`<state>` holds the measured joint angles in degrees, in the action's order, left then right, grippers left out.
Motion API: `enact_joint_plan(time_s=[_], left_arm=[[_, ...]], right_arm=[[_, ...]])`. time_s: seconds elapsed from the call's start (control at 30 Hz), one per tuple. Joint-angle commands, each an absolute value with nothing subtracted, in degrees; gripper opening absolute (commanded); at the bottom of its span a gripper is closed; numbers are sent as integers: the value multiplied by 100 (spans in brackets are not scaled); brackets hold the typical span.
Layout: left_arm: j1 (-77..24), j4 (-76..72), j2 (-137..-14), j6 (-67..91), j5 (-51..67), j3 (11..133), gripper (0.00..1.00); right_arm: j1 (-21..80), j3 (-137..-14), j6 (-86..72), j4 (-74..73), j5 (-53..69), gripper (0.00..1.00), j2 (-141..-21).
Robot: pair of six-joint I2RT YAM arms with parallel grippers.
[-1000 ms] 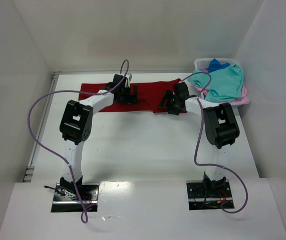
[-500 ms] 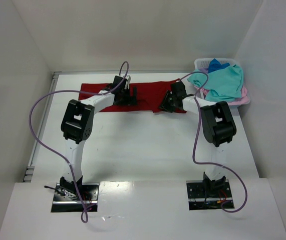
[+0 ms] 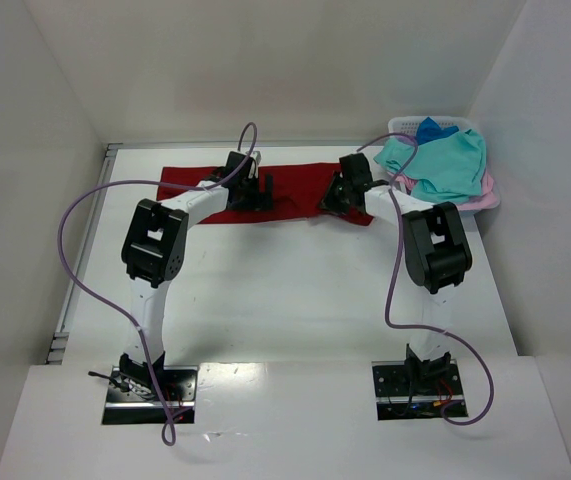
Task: Fold and stack the t-shirts
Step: Fold the other side of the tshirt into a rectangle
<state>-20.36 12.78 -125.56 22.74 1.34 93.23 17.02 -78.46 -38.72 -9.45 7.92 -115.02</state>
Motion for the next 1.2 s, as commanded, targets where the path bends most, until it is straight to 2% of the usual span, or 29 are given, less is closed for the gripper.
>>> enact_joint_plan(time_s=[0.0,0.23,0.37,0.4,0.6,0.97,1.17], left_arm=[[-2030,1380,-12779,2355,202,9334,98],[-2030,1380,-12832,2355,255,9334,98],[-2030,1380,-12832,2303,255,9334,98],[-2030,1432,-12832,2303,255,9334,98],[-2030,1433,-12885,2303,255,9334,98],[-2030,1433,-12832,2198,255,9334,98],[-2030,1433,-12832,2197,255,9334,98]], right_arm=[[1775,-8139,-3797,-1046,625,26,-11382],[1775,-8429,-3630,-1169,659,41,-11628],[1775,-8429,-3630,-1222,721,52,-11681],[1775,-8429,-3630,-1274,721,58,-11681],[1775,-7903,-3630,-1222,563,69,-11347],[1775,-7778,-3577,-1274,70,69,-11285],[1714,-7840,-3629,-1169,70,54,-11285]])
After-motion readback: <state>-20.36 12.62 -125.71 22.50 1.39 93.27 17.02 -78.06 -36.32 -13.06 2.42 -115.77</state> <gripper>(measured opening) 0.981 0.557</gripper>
